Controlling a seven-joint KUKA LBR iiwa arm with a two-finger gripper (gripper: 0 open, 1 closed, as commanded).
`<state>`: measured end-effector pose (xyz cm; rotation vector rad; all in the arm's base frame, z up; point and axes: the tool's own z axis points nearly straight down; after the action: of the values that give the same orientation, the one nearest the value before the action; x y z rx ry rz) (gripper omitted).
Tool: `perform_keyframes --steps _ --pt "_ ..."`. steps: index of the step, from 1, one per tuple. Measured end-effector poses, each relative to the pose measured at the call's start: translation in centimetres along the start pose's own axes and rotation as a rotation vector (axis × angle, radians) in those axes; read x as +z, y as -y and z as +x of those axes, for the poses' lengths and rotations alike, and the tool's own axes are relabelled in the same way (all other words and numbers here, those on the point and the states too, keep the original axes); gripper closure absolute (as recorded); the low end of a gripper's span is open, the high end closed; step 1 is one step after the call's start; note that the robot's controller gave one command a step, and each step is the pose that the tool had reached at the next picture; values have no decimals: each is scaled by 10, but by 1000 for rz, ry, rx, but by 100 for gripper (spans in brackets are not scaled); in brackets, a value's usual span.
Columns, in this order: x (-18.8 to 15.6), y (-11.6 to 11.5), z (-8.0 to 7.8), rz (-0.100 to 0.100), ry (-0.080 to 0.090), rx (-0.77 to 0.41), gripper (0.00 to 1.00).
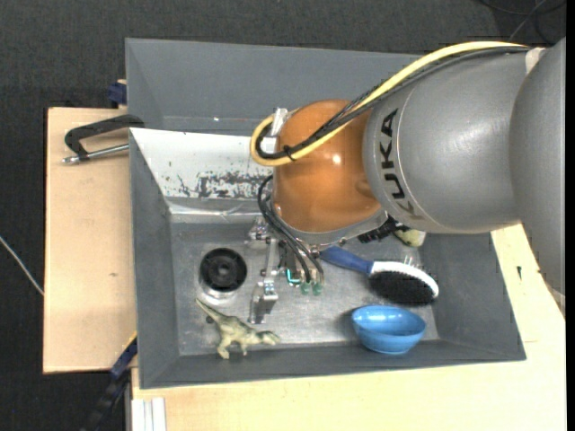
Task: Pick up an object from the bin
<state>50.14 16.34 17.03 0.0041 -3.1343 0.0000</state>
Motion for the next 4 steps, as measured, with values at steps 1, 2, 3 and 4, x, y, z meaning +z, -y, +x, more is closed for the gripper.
perform_keyframes --steps 1,2,3,4 --pt "94 -3 -27 -10 32 254 0" --pt "-26 -15 -22 -6 19 83 0" --pt "100 47 -46 -3 13 47 0" --pt "97 -9 -46 -6 13 157 0"
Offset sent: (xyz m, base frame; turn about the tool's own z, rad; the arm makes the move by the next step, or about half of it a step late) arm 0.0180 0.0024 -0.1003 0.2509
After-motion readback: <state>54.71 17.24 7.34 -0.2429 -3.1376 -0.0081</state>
